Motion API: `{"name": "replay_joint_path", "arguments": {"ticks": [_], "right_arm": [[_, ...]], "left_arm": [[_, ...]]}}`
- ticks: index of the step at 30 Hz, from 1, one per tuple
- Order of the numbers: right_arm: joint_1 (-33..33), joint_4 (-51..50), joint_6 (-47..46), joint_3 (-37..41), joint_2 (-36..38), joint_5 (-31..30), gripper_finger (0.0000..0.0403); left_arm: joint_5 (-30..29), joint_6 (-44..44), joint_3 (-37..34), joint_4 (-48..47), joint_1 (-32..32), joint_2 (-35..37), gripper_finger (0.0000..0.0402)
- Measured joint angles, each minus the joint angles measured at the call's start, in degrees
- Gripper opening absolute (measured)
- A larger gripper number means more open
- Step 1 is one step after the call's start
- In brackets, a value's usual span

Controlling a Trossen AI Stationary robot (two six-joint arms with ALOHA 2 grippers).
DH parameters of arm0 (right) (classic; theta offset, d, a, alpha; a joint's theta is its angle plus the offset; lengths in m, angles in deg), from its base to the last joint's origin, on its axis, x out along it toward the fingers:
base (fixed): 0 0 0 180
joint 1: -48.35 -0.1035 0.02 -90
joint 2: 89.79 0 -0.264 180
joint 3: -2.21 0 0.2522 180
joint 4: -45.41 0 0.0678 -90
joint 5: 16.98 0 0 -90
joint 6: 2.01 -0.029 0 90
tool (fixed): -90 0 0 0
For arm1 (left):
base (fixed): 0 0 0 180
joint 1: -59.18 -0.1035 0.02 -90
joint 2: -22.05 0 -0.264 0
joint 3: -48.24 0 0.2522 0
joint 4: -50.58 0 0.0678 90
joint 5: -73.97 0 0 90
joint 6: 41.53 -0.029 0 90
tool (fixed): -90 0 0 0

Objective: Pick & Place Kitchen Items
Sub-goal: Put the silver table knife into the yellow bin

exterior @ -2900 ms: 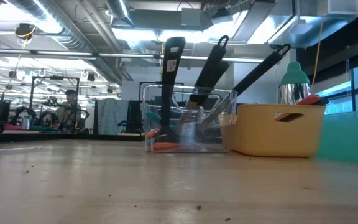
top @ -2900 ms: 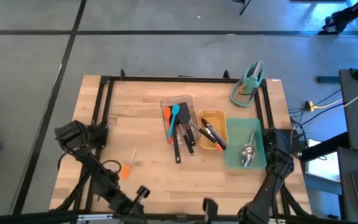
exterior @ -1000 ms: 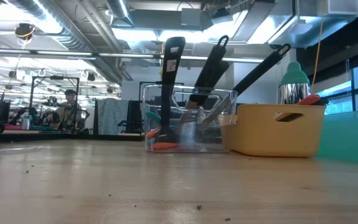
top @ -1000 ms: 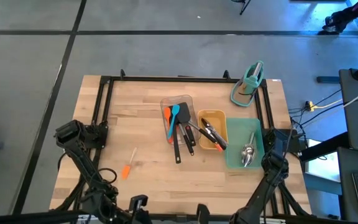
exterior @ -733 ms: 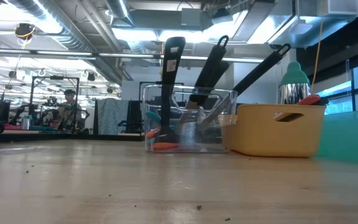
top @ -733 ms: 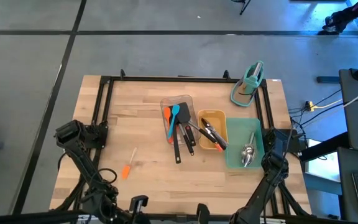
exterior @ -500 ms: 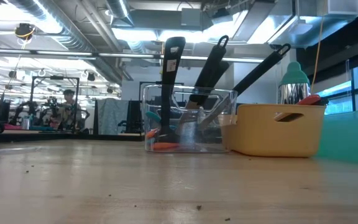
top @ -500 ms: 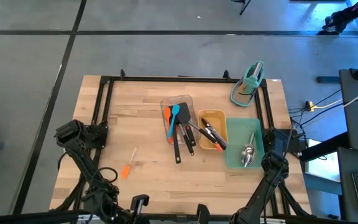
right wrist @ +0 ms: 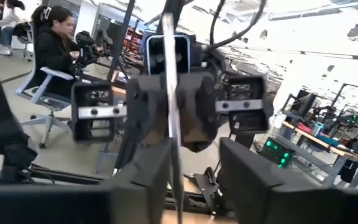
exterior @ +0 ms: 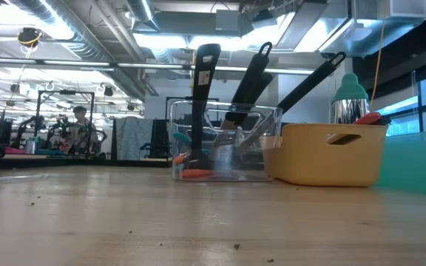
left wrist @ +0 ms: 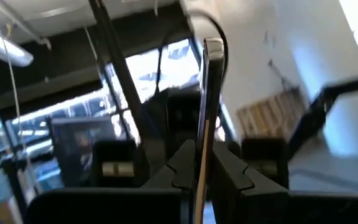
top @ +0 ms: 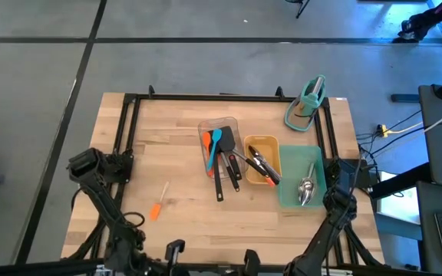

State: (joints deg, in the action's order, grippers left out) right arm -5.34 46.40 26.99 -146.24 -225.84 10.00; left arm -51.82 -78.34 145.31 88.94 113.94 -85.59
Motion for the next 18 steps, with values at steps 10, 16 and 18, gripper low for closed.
{"name": "replay_joint_path", "arguments": {"ticks": [10, 16, 18], "right_arm": [[-3.6, 6.8, 6.3, -0.3, 0.4, -9.6, 0.0246], [-5.6, 9.2, 10.1, -0.3, 0.6, -15.6, 0.0255], [-6.1, 8.7, 9.4, -0.3, 0.6, -17.5, 0.0253]], "left_arm": [[-16.3, -9.1, 0.0, -5.9, 3.6, 0.0, 0.0017], [-25.2, -16.2, 0.0, -8.0, 3.7, 0.0, 0.0017], [-27.5, -17.8, 0.0, -9.7, 3.0, 0.0, 0.0017]]}}
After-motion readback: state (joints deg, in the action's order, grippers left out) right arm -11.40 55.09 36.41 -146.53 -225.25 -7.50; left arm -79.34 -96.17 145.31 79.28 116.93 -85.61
